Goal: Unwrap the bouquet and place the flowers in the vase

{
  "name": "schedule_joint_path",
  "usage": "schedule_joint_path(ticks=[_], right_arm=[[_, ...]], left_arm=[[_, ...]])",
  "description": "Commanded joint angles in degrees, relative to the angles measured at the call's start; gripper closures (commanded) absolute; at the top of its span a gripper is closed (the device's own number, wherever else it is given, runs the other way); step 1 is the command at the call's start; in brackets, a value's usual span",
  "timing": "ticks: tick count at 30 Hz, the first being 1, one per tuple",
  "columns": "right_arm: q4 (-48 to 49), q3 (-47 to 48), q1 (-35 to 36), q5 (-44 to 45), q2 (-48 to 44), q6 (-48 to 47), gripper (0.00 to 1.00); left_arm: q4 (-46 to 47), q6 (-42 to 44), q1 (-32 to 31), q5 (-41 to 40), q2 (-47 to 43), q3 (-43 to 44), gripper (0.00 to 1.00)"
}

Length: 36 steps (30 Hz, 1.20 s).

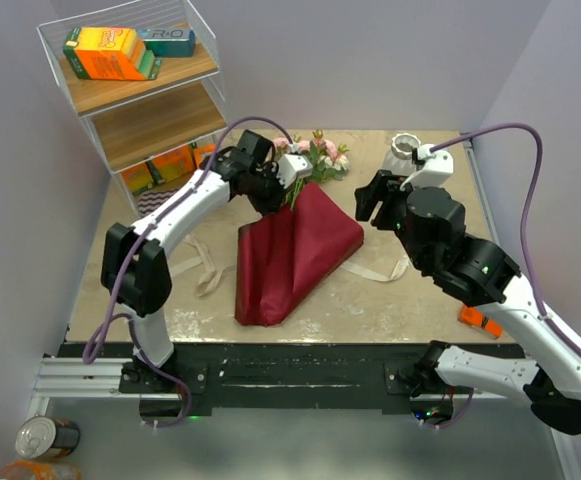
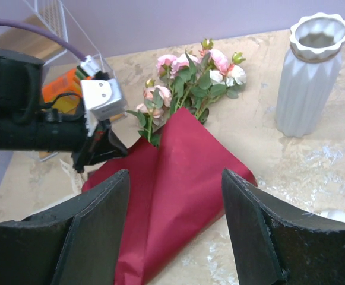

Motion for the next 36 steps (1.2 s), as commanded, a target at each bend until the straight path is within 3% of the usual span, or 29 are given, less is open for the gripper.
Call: schedule_joint_path(ticks=[1, 15, 16, 17, 20, 27, 31, 36], right_arm=[[-0.3, 4.6, -0.2, -0.9, 0.2, -1.5, 0.34], [-5.2, 9.1, -0.2, 1.0, -0.3, -1.2, 0.33], [-5.4, 9.2, -0.2, 1.0, 0.0, -1.3, 0.32], [-5.6, 9.3, -0.2, 1.0, 0.1, -1.2, 0.32], [-5.4, 9.3, -0.3, 1.0, 0.7, -0.9, 0.32], [-4.5, 7.7, -0.2, -0.1, 1.4, -0.3, 0.31], [-3.2, 4.6, -0.2, -1.2, 2.2, 0.3, 0.31], [-0.3, 1.3, -0.2, -3.5, 3.2, 0.6, 0.31]], left_arm=[[-3.9, 1.2, -0.1, 7.8, -8.8, 3.7, 1.0], [-15.6, 12.2, -3.6, 22.7, -24.3, -1.7, 1.0], [-17.3, 13.0, -3.9, 23.5, -24.8, -2.0, 0.98], [-18.0, 14.3, -4.1, 24.4, -26.0, -2.3, 0.88], [-20.8, 16.4, -4.9, 27.1, -27.8, -3.3, 0.78], [-25.1, 17.9, -6.3, 32.0, -31.6, -2.7, 0.74], [-31.6, 21.1, -7.2, 36.2, -33.1, -1.3, 0.66], [-32.1, 21.0, -8.2, 39.6, -37.2, -3.7, 0.67]])
